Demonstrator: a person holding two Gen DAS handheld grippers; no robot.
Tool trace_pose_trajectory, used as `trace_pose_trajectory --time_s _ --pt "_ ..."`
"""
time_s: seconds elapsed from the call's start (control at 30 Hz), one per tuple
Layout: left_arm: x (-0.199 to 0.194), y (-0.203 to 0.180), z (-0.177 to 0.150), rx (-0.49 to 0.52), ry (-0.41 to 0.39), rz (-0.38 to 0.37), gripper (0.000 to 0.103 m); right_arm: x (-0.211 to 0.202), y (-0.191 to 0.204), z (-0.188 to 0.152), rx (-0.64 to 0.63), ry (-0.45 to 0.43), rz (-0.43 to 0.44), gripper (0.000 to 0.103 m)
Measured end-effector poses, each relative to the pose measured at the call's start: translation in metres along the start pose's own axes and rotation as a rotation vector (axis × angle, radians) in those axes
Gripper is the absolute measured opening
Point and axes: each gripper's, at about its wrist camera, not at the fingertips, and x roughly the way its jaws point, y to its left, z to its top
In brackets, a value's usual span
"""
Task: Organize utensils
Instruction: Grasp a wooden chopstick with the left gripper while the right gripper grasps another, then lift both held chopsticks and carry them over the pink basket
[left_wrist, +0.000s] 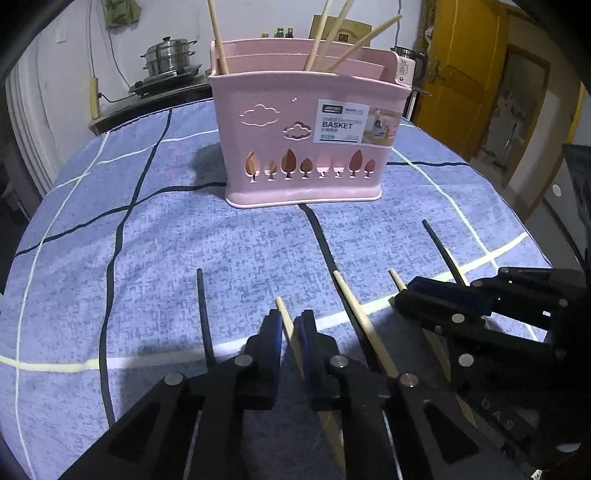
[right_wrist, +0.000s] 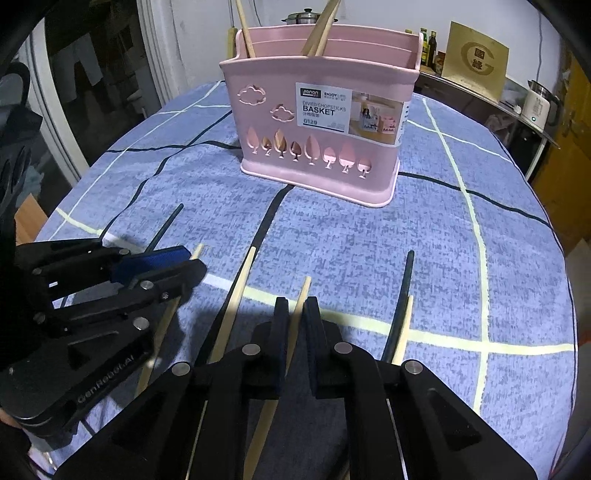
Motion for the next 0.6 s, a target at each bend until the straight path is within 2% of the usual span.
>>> trace_pose_trajectory --time_s 0.27,0.6 --pt "-0.009 0.005 0.007 -0.014 0.003 -0.043 0.005 -0.007 -0.003 0.006 0.014 -0.022 0.022 0.006" --pt "-0.069 0.013 0.04 -0.014 -0.124 -0.075 0.005 -0.066 -0.014 0.028 0.044 -0.176 0.053 0.006"
